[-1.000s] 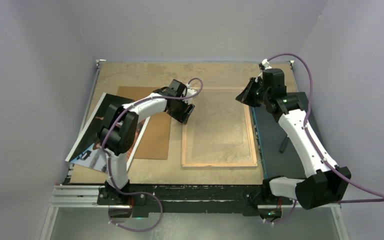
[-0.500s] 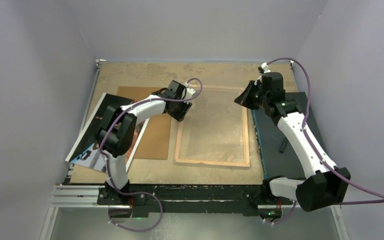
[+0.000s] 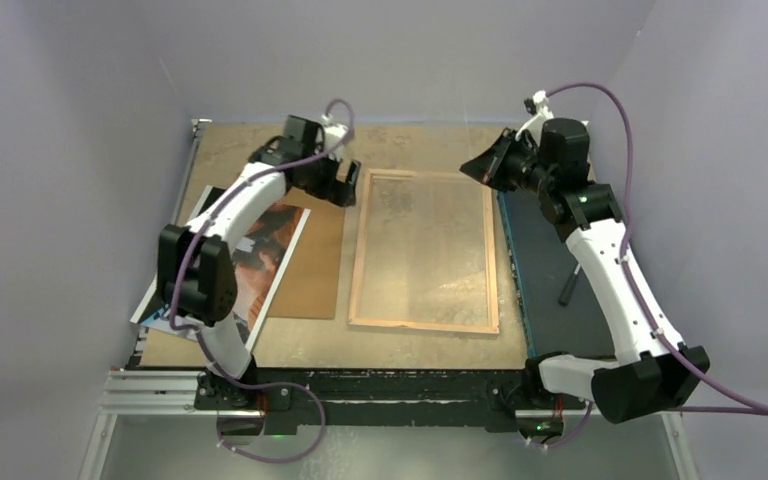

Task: Put the photo into the frame
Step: Place the photo frame item in the photo frame.

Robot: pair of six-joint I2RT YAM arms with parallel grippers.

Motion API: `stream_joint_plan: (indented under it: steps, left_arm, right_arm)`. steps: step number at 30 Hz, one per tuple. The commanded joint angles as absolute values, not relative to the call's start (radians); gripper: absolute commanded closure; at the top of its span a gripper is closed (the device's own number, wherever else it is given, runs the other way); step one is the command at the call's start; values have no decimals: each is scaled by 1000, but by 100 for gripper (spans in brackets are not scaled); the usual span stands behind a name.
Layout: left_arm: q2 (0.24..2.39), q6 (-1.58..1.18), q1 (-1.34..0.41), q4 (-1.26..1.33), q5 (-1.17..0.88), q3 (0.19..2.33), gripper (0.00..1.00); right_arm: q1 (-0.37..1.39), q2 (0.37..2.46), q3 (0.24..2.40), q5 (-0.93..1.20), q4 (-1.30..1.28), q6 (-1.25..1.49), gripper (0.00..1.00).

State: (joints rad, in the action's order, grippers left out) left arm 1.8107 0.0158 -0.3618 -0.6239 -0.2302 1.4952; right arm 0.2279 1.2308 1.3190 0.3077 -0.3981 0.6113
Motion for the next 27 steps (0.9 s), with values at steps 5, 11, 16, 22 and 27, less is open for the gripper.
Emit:
stream_joint_plan:
  steps: [5,11,16,22,27]
  left_arm:
    - [1627,-77,-161,-590,-592,1486,3]
    - [1620,-50,-129,-576,-526,1417,5]
    - [1612,-41,-115,-538,-454,1345,10]
    - [1612,-8,-115,-549,-416,1315,15]
    - [1622,-5,-119,-535,-400,1279,17]
  right_arm:
    - [224,1224,1411,672,-100,768,100]
    - [224,1221,1211,631,-22,839,100]
    - [222,1255,1015,552,62,828,100]
    - [222,1304,924,429,67,754,100]
    - [218,1303,919,345,47,691,100]
